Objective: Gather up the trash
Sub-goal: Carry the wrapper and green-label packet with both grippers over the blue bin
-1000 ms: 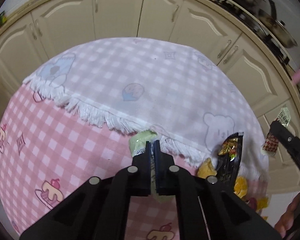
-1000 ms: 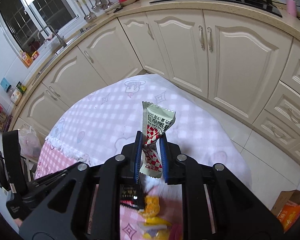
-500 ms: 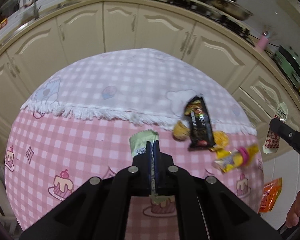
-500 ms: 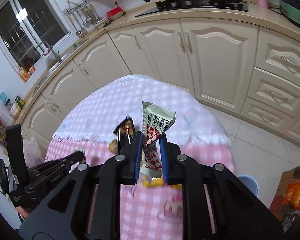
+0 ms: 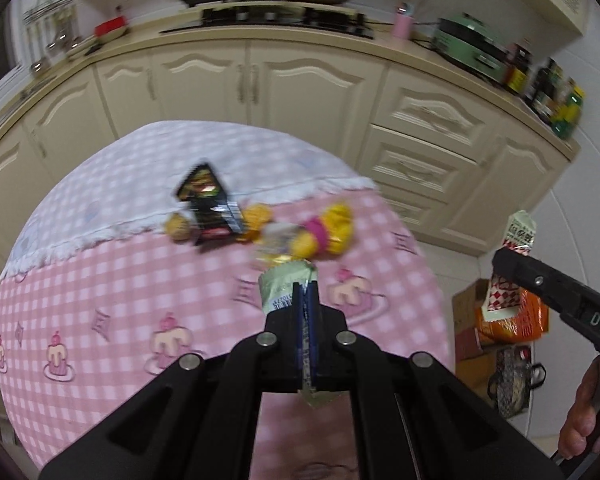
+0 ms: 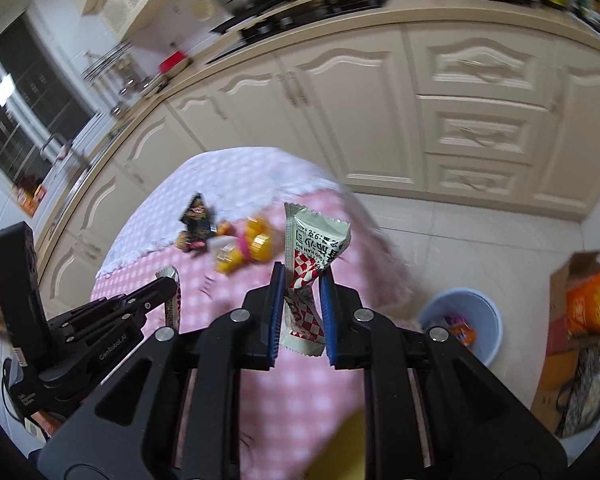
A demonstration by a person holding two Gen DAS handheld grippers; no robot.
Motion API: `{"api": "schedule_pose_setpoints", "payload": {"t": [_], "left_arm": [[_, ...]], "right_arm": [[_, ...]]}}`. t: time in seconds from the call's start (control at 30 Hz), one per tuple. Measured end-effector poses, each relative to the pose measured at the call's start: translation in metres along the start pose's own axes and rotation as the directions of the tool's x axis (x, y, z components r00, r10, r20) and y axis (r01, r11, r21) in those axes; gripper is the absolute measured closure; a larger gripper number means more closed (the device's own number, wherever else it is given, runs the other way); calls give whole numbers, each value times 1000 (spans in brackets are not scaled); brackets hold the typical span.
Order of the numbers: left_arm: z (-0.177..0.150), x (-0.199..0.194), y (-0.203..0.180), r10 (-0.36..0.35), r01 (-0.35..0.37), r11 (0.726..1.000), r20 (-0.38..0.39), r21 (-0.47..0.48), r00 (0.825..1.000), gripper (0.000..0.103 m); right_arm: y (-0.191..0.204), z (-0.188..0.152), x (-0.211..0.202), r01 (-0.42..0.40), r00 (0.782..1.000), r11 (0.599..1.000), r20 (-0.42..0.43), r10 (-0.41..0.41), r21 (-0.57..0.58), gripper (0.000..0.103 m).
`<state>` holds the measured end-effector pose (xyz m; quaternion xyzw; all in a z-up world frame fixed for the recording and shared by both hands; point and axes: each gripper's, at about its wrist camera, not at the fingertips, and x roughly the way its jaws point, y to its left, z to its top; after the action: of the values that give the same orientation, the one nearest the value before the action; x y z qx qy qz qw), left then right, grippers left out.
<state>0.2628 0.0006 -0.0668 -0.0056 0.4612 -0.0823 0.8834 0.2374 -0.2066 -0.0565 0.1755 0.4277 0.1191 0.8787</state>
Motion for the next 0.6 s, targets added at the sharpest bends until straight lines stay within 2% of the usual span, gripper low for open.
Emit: {"api": "schedule_pose_setpoints", "payload": {"t": [0.13, 0.33, 0.6], "left_arm": [[-8, 5, -44, -50, 51, 996, -16, 75, 999, 101], [-23, 25, -110, -105, 118, 979, -83, 166, 991, 101], [-38, 67, -191, -106, 144, 958, -161, 249, 981, 101]], "right_arm": [[-36, -17, -16, 49, 999, 997, 4, -49, 58, 86], [-92, -38, -31, 116, 993, 982, -14, -116, 150, 85], [-164, -58, -41, 168, 986, 951, -40, -164, 259, 85]]}}
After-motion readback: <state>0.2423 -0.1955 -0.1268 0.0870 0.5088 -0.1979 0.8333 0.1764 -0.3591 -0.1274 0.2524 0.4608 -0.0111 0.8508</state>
